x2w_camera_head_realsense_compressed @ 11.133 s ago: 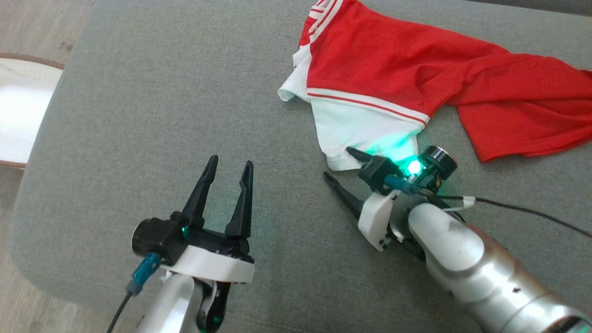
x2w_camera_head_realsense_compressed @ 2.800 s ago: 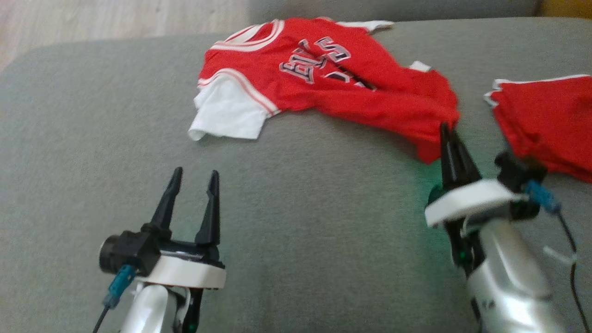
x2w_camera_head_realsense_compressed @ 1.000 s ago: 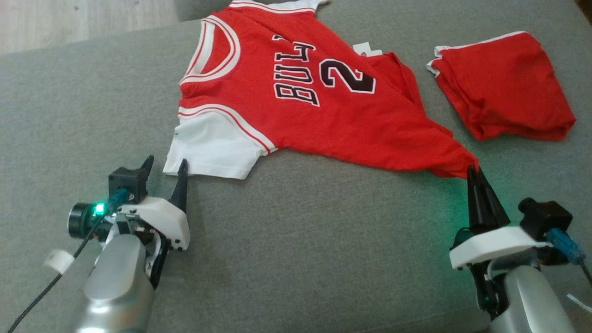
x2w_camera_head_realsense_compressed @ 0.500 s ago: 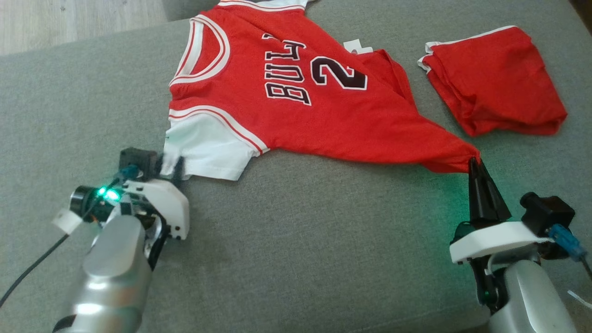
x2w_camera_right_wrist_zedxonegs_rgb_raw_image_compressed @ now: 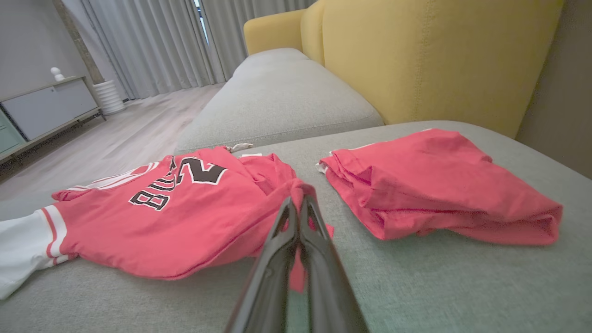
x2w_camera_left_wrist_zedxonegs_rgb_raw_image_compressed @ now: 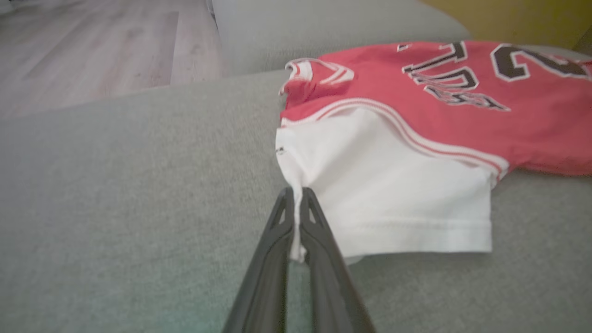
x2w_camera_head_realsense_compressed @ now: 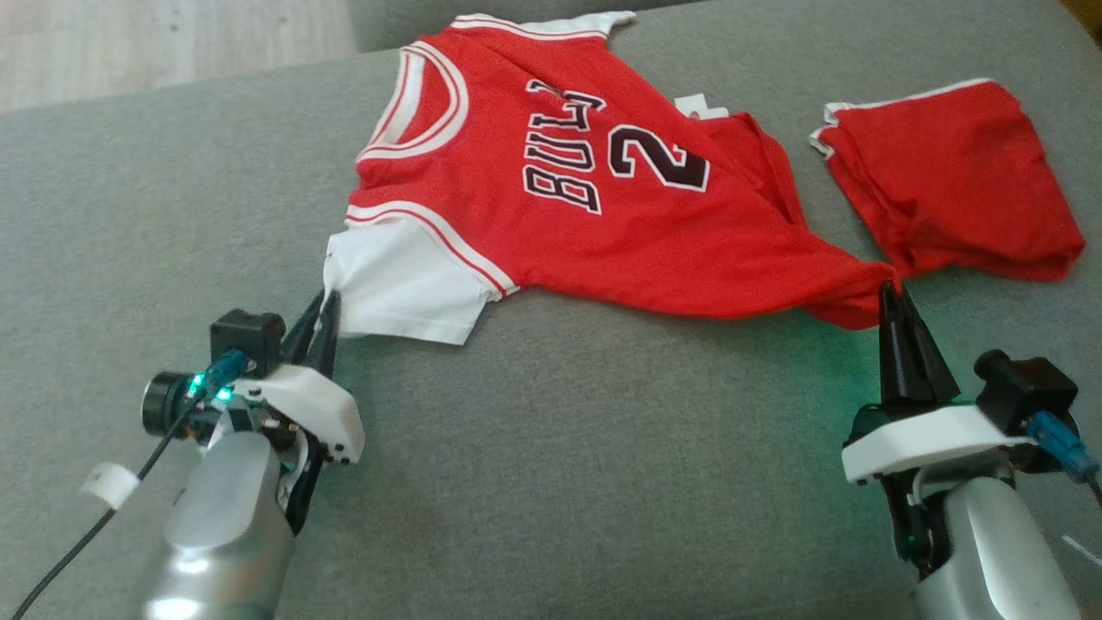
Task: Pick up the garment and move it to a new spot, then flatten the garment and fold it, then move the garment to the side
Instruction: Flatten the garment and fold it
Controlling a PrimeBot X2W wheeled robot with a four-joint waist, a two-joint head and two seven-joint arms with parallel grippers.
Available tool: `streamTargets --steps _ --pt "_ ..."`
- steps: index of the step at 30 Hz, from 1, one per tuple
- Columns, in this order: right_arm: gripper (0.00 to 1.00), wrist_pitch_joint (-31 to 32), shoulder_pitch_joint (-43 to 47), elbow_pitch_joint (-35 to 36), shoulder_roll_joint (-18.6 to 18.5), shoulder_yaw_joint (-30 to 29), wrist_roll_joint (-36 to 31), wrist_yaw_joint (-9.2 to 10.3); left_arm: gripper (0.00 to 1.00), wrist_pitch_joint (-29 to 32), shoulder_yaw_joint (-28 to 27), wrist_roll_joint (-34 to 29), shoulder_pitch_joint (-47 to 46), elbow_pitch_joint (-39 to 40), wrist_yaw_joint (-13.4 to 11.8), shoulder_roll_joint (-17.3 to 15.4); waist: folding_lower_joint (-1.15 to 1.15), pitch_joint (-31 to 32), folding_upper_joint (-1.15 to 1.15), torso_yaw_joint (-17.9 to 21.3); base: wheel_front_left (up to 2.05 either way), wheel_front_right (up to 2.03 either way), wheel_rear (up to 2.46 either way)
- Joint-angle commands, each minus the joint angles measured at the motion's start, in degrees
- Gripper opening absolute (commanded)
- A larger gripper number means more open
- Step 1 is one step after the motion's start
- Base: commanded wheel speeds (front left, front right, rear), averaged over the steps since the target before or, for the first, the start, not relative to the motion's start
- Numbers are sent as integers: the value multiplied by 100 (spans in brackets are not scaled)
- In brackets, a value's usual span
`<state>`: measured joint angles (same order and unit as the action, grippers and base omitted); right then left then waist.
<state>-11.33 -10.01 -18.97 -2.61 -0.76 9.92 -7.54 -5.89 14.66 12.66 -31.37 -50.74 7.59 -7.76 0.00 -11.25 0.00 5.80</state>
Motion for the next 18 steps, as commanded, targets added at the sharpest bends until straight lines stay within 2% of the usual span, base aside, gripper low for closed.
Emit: streamTargets --steps 1,10,18 --pt "0 13 -162 235 -27 98 -76 5 0 -228 -222 59 -118 298 -13 -192 0 85 0 -110 0 0 0" --pt "0 142 -179 388 -27 161 -211 5 0 -656 -449 285 234 909 -137 -271 0 310 0 -319 0 0 0" --pt "0 197 197 460 -27 438 -130 5 0 -706 -477 362 1171 1568 -195 -463 0 566 0 -335 0 0 0"
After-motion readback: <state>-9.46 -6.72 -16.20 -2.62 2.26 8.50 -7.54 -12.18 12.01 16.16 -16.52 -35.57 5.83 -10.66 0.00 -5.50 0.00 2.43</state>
